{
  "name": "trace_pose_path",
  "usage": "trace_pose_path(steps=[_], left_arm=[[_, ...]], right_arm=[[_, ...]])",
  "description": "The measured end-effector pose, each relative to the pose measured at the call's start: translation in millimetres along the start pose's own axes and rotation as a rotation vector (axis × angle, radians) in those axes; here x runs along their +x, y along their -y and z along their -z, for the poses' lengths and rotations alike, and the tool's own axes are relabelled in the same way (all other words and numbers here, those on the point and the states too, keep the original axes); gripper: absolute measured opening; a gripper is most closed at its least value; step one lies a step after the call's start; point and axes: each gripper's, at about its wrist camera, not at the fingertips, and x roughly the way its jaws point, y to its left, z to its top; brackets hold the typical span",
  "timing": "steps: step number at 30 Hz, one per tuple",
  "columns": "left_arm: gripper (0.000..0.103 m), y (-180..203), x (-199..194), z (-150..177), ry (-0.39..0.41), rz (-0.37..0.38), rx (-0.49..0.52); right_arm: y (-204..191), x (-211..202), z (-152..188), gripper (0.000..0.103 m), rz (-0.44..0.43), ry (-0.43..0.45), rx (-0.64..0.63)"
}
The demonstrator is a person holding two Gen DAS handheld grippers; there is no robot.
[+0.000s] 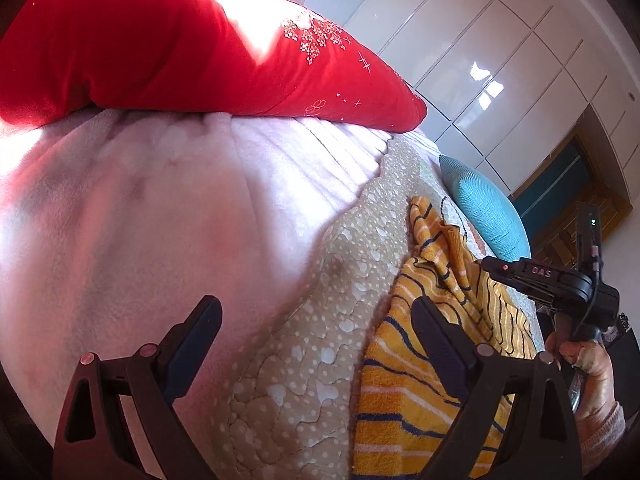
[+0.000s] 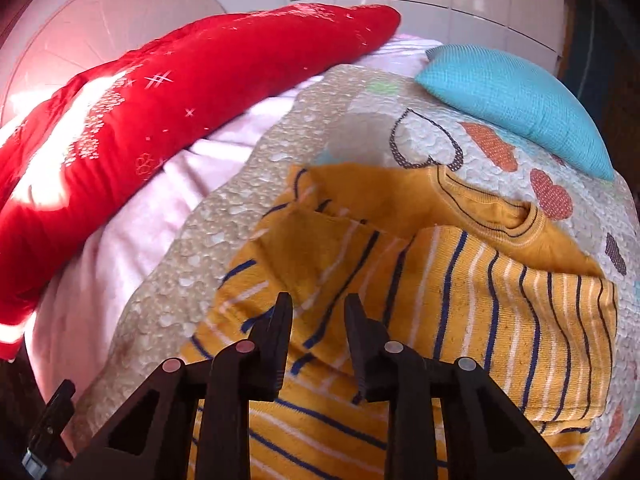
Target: Fold small clothes
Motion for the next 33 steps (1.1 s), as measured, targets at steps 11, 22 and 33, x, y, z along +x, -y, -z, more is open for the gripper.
trace_pose_path(steps=[11, 22, 33], left_arm=[[0.095, 10.9, 9.0, 8.1, -0.026, -0.030, 0.062], [0.095, 22.0, 12.9, 18.8, -0.037, -0.075, 0.127], [0.095, 41.3, -4.3, 31.7, -0.058, -0.065, 0.211]], right_arm=[[3.4, 47.5, -4.4, 0.030, -0.186, -0.116, 0.177], [99.0, -76.0, 165.7, 0.058, -0.232, -0.243, 0.248], [208.0, -190.4, 318.6, 0.060, -0.199, -0.030, 0.541]])
